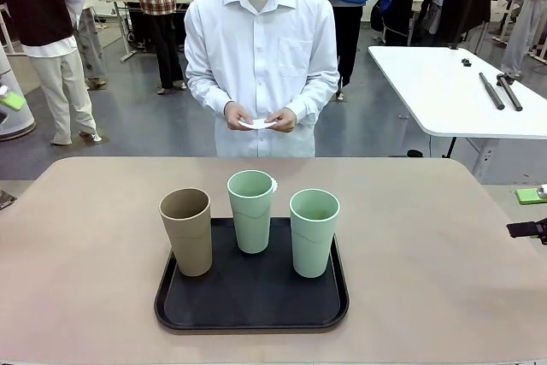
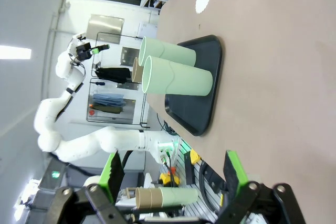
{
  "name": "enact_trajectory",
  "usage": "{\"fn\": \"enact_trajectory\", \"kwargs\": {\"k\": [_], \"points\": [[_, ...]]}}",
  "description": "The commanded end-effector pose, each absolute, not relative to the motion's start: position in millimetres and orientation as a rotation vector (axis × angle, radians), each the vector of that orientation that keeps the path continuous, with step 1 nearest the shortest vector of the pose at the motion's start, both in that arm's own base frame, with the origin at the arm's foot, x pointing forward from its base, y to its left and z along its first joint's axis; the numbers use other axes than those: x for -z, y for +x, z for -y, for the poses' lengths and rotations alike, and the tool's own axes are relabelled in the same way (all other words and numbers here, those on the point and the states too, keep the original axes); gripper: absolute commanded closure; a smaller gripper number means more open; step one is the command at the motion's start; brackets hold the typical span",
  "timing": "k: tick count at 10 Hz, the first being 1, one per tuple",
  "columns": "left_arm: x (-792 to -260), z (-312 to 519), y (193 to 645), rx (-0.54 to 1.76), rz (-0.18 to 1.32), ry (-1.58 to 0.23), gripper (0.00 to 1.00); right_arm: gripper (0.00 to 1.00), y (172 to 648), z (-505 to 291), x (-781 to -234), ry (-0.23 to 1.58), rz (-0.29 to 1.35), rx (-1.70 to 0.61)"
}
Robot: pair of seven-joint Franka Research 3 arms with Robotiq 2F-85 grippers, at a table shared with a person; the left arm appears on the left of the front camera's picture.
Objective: Place coasters on the table and set cups on them.
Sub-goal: Pick up one Reusable plastic cup and place it on a coaster set by the human.
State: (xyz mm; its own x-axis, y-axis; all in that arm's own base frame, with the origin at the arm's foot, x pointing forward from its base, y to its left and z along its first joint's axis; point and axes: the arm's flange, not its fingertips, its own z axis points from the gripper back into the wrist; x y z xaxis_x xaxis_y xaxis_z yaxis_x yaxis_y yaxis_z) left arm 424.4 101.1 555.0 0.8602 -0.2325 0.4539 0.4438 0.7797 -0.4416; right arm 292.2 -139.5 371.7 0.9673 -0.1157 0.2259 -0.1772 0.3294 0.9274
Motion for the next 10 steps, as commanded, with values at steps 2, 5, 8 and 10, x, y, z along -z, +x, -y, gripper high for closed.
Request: {"fn": "enact_trajectory", "kwargs": {"k": [2, 5, 8, 10], "points": [[-541.3, -22.0, 428.4, 0.688, 0.459, -0.237, 0.00, 0.00, 294.0, 140.5, -371.0, 1.247, 0.284, -0.038], [-534.2, 38.3, 415.0, 0.887, 0.348, -0.172, 0.00, 0.00, 294.0, 140.5, -371.0, 1.247, 0.284, -0.038], [-513.0, 81.3, 389.1, 1.066, 0.210, -0.193, 0.00, 0.00, 294.0, 140.5, -371.0, 1.247, 0.284, -0.038], [-489.2, 100.6, 380.6, 1.144, 0.137, -0.189, 0.00, 0.00, 294.0, 140.5, -371.0, 1.247, 0.284, -0.038]]}}
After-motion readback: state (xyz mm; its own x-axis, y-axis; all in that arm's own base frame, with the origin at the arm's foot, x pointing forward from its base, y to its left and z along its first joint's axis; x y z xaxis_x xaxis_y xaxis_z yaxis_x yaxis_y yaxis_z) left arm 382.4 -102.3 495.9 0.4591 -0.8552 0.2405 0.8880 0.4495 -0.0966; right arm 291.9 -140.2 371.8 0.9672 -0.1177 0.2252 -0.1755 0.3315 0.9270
